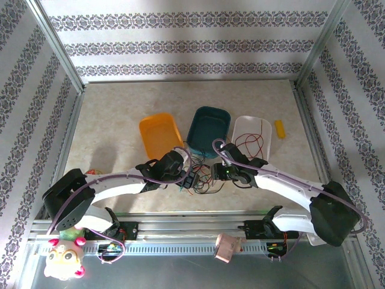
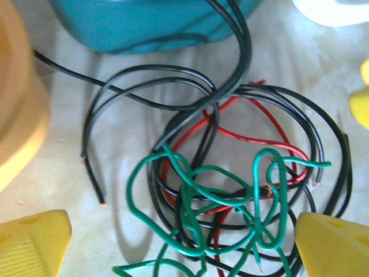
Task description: Untangle the cables
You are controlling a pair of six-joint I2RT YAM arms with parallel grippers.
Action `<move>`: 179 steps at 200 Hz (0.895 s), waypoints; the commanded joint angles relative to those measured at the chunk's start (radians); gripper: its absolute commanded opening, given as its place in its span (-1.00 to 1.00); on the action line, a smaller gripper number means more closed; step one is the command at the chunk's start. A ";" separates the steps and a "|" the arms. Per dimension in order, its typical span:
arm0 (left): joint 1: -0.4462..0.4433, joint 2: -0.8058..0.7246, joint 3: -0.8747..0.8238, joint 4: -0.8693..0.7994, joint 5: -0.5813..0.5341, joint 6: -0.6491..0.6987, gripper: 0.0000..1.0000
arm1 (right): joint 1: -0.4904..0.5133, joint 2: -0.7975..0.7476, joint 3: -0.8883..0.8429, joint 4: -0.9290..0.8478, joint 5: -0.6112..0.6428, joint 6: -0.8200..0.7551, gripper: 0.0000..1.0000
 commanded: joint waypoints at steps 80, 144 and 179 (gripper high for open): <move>-0.011 0.154 0.058 0.015 -0.013 0.023 0.52 | -0.023 -0.034 -0.083 0.072 -0.079 0.042 -0.06; 0.002 0.178 0.008 0.045 0.022 0.014 -0.65 | -0.022 -0.009 -0.075 0.084 -0.083 0.041 -0.05; 0.002 0.126 0.008 0.014 0.040 0.009 -1.00 | -0.031 -0.010 -0.081 0.107 -0.065 0.059 -0.04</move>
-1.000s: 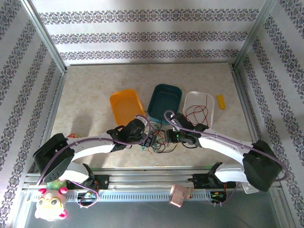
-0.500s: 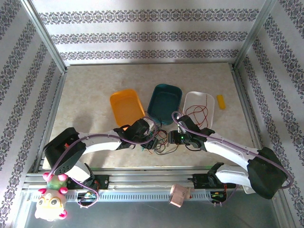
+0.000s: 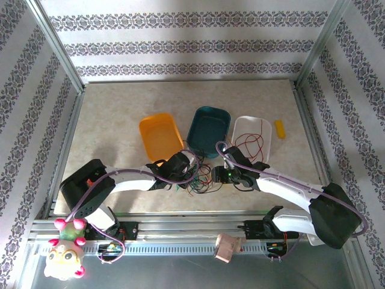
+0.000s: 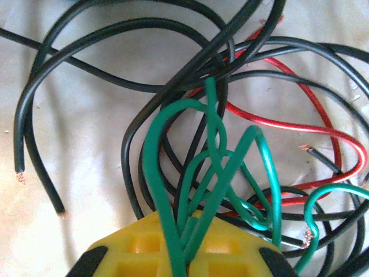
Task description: Untangle the cables
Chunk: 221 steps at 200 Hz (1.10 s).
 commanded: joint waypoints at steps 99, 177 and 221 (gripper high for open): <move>0.021 -0.374 -0.131 -0.044 0.100 -0.051 -1.00 | -0.063 -0.158 -0.233 0.351 -0.058 0.148 -0.04; 0.060 -0.498 -0.143 -0.058 0.157 -0.078 -1.00 | -0.041 -0.165 -0.212 0.342 -0.177 0.053 -0.03; 0.089 -0.538 -0.132 -0.094 0.069 -0.094 -1.00 | 0.033 -0.006 -0.108 0.311 -0.130 0.026 -0.04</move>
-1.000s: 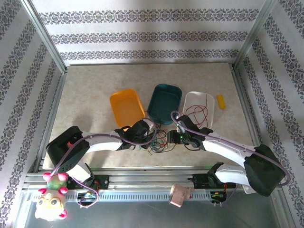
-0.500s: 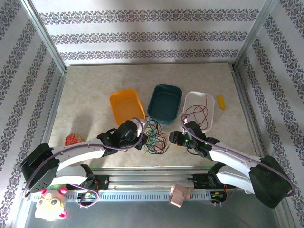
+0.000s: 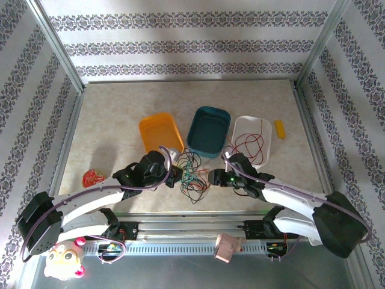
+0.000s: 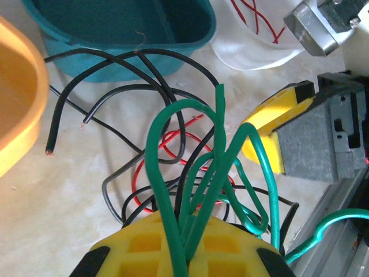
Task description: Untangle the cables
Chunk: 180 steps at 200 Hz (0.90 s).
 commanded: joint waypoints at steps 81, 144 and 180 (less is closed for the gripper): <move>0.029 -0.078 -0.009 -0.187 -0.307 -0.057 -1.00 | 0.153 0.357 0.301 -0.305 0.332 -0.048 -0.09; 0.029 -0.053 -0.017 -0.186 -0.301 -0.038 -1.00 | 0.201 0.436 0.373 -0.349 0.378 -0.058 -0.18; 0.029 -0.044 -0.017 -0.170 -0.303 -0.038 -1.00 | 0.199 0.457 0.364 -0.373 0.408 -0.025 -0.54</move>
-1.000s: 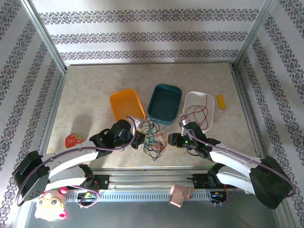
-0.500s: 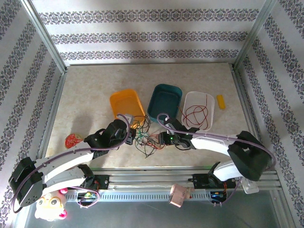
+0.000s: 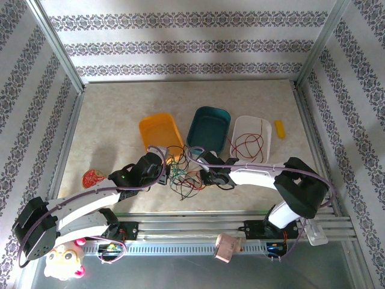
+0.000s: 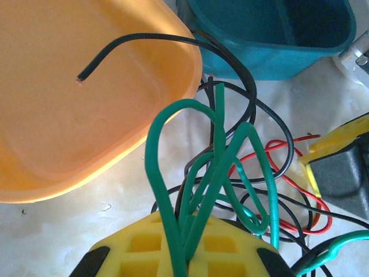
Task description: Untangle the cables
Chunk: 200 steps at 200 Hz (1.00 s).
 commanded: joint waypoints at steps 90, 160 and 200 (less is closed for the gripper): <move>0.012 0.068 0.024 0.002 -0.027 0.013 -1.00 | -0.026 -0.429 -0.108 -0.096 0.287 0.026 -0.98; 0.011 0.168 0.035 0.009 -0.098 -0.023 -1.00 | -0.206 -0.933 -0.076 -0.268 0.433 -0.022 -0.96; 0.010 0.208 0.038 0.009 -0.107 -0.030 -1.00 | -0.313 -1.045 -0.033 -0.289 0.413 -0.077 -0.95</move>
